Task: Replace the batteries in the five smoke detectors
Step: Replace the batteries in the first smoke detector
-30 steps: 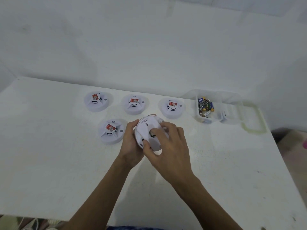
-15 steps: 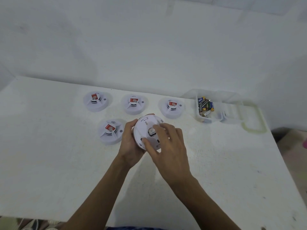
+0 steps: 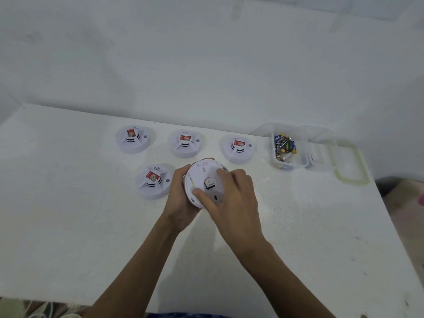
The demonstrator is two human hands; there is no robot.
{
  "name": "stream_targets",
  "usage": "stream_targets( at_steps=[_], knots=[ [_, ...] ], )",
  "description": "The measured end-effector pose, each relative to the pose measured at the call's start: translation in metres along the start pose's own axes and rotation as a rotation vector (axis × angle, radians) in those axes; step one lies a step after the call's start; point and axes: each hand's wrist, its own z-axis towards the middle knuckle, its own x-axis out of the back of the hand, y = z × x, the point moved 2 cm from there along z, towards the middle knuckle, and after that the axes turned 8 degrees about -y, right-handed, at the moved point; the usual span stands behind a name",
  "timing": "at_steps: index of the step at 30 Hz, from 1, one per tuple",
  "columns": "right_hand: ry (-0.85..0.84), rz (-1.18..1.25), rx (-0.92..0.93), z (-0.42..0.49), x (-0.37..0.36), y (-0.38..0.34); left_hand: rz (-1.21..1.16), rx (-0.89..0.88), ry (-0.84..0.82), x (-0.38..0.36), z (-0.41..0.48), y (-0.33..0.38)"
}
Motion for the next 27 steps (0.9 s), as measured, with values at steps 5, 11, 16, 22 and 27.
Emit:
stream_targets(
  at_steps=[5, 11, 16, 22, 27],
  knots=[
    [0.015, -0.005, -0.055, -0.001, 0.001, -0.003, 0.102, -0.098, -0.013, -0.003, -0.003, 0.001],
    [-0.075, 0.064, -0.162, -0.002, 0.005, -0.005, 0.239, -0.185, -0.026, -0.007, -0.003, -0.001],
    [-0.046, 0.082, -0.145, -0.004, 0.002, -0.004, 0.146, -0.094, 0.025, -0.005, -0.003, -0.004],
    [-0.250, 0.332, 0.101, 0.003, 0.013, 0.020, -0.023, 0.065, 0.039, -0.002, -0.004, 0.005],
    [-0.274, 0.355, 0.187, 0.011, 0.022, 0.033, -0.037, -0.004, 0.014, -0.010, -0.007, 0.005]
  ],
)
